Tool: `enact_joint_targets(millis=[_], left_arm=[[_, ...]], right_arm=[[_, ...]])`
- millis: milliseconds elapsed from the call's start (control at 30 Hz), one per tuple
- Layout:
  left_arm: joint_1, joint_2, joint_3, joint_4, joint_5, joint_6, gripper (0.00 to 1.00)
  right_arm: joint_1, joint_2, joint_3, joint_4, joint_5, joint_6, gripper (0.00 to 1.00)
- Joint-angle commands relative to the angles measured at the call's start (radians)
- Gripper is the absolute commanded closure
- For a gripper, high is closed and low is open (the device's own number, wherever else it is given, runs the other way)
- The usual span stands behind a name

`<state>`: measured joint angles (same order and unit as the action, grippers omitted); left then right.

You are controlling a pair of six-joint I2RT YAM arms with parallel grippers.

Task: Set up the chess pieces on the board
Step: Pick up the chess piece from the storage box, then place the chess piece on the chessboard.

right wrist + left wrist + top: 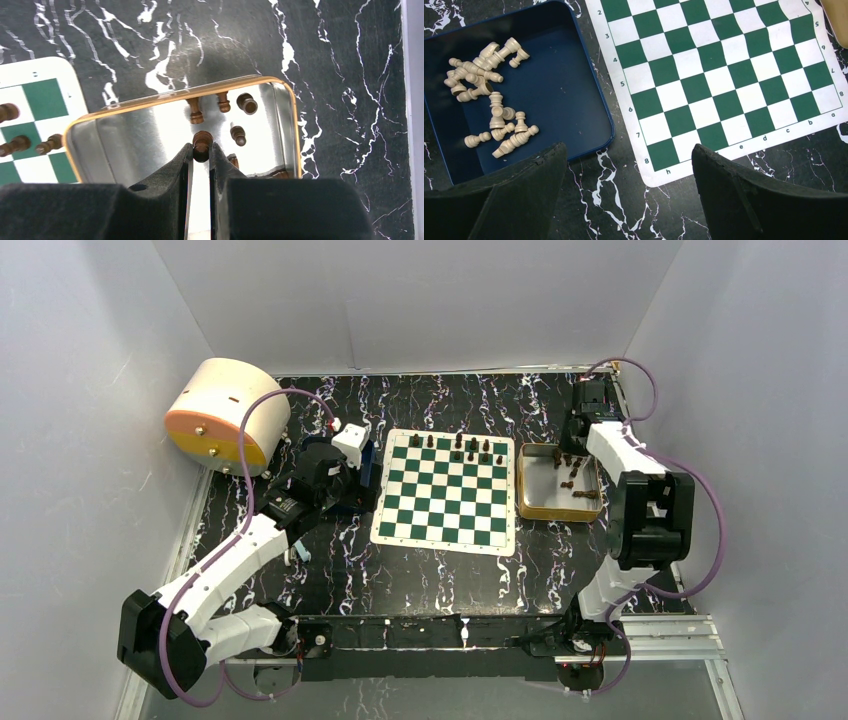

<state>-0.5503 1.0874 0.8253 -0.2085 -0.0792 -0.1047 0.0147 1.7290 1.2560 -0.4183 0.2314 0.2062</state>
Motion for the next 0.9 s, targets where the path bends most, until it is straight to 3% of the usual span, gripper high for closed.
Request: enact_joint_targets(millis=[0,300,867], left_arm=[[0.0,-0.029,-0.011,0.023,-0.015,0.003,0.08],[-0.002,-0.07,-0.02,0.02,-0.078,-0.004,0.08],[-0.002,-0.21,-0.043,-0.029,-0.284,-0.047,0.08]], right_arm=[[0.042,-0.074,0.058,-0.025,0.005,0.006,0.8],[0.199,-0.114,0.09,0.007,-0.062,0.072,0.8],[0.584,0.215,0.378,-0.013,0.024,0.096,0.81]])
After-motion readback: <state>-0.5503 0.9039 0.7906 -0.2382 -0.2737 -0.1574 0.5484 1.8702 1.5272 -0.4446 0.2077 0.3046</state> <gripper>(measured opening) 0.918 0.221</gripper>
